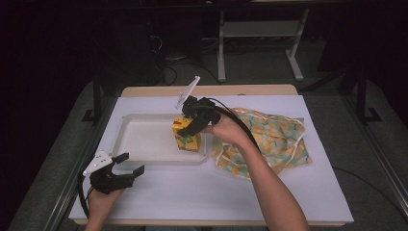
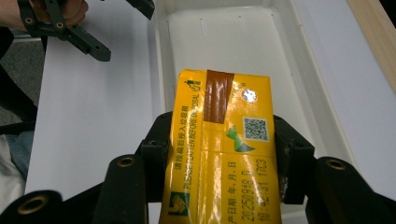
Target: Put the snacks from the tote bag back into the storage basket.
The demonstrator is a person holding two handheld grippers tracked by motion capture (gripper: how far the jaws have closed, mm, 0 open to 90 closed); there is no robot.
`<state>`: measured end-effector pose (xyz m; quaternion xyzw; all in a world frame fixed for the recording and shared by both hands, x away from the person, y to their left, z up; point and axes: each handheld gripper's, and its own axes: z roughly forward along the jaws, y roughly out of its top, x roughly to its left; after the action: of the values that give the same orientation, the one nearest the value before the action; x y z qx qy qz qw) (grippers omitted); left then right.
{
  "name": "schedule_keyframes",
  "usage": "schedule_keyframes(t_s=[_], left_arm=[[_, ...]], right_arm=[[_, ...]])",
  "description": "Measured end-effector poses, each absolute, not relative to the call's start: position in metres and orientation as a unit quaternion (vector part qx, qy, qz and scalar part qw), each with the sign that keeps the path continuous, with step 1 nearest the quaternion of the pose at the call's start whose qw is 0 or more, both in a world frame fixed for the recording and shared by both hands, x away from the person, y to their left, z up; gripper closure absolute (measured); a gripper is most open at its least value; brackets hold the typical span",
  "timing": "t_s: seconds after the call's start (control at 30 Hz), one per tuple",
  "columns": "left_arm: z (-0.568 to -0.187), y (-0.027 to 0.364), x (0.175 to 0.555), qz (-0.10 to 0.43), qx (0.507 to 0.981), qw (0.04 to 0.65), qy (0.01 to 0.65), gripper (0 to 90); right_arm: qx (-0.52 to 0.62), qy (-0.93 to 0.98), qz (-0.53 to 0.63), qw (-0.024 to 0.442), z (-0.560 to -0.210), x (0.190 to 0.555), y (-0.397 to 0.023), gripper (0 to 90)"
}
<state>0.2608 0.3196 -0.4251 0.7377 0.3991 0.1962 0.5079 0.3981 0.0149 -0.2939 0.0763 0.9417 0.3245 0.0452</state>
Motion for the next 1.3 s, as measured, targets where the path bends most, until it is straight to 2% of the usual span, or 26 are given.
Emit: schedule_keyframes(t_s=[1.3], left_arm=[[-0.425, 0.322, 0.261, 0.196, 0.739, 0.507, 0.399, 15.7]], right_arm=[[0.049, 0.95, 0.307, 0.036, -0.319, 0.406, 0.045, 49.2]])
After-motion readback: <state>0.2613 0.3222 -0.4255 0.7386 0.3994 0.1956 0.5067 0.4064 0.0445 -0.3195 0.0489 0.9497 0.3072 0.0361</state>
